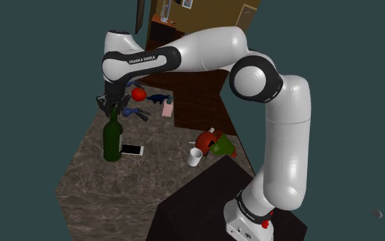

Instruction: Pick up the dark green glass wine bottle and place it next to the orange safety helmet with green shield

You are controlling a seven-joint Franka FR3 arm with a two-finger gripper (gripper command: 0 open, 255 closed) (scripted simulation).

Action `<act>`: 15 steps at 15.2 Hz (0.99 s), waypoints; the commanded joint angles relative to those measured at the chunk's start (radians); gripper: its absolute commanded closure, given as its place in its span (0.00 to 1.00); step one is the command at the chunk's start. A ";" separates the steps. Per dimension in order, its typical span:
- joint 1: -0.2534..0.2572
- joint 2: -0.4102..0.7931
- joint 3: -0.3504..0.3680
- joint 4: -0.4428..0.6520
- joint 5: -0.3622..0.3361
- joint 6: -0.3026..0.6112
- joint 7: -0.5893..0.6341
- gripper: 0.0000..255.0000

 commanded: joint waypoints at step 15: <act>-0.001 -0.071 0.006 0.112 0.009 -0.182 0.003 1.00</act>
